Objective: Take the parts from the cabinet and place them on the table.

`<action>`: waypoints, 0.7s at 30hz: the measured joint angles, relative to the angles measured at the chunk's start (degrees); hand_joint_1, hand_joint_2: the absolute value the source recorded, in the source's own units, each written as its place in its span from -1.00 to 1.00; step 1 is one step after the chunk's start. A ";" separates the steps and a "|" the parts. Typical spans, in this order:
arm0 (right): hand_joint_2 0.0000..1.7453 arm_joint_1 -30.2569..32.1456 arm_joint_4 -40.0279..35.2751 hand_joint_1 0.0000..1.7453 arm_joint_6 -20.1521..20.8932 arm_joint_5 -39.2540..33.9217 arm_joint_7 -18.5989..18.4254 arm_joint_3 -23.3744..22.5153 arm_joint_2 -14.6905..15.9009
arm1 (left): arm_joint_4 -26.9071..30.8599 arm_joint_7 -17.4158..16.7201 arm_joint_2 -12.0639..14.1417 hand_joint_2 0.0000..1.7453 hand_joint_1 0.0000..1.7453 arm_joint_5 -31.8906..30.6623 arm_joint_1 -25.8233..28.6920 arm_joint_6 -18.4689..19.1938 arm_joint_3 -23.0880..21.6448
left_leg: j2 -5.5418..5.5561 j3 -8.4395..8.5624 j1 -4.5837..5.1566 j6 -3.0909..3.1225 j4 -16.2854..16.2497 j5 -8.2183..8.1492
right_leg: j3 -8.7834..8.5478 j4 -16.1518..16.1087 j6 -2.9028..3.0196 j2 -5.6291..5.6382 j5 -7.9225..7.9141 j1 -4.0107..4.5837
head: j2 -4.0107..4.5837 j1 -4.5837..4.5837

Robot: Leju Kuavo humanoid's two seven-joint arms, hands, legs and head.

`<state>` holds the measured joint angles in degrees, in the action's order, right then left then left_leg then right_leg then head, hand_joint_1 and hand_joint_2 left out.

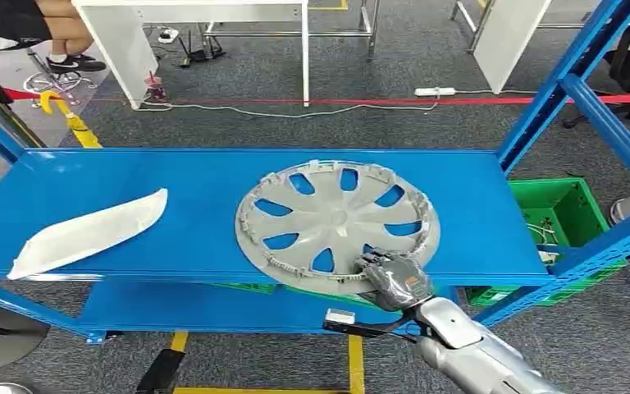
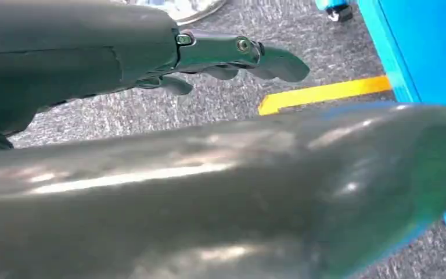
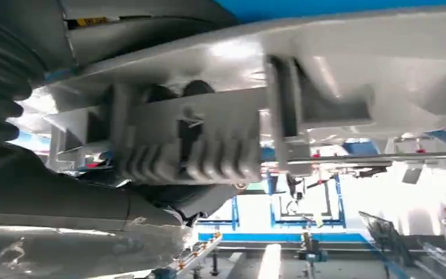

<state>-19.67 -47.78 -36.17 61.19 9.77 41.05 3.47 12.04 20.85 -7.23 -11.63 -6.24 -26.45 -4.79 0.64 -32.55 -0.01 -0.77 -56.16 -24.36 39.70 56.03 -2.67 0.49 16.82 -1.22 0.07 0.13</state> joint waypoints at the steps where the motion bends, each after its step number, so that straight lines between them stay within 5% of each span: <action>1: 1.00 0.30 -0.81 1.00 -0.02 -0.27 0.13 -0.14 0.16 | 0.00 0.31 0.02 -1.00 -1.00 -0.13 0.00 -0.20 0.09 | 0.00 -0.08 0.00 -0.02 0.00 0.02 | 0.09 0.00 0.04 0.01 -0.06 0.00 | 0.00 -0.02; 10: 1.00 3.35 -11.75 1.00 -0.76 -1.19 1.20 -1.49 2.98 | 0.00 6.38 0.13 -1.00 -1.00 0.68 0.40 2.76 1.14 | 0.01 -0.53 -0.02 -0.11 0.00 0.14 | 0.63 0.04 -0.06 -0.02 -0.51 0.00 | 0.00 0.00; 21: 1.00 4.01 -21.99 1.00 -0.94 -0.67 1.88 -1.88 5.62 | 0.00 6.67 0.55 -1.00 -1.00 0.11 0.57 4.52 1.53 | 0.02 -0.85 -0.02 -0.12 0.00 0.11 | 0.96 0.05 -0.07 -0.03 -0.51 0.00 | 0.00 -0.02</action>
<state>-15.66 -69.76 -37.11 60.52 11.65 39.17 9.09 12.04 27.52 -6.69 -11.52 -5.67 -21.92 -3.26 0.65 -33.40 -0.03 -0.89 -56.16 -24.25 40.66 56.08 -2.74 0.46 16.30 -1.23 0.07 0.11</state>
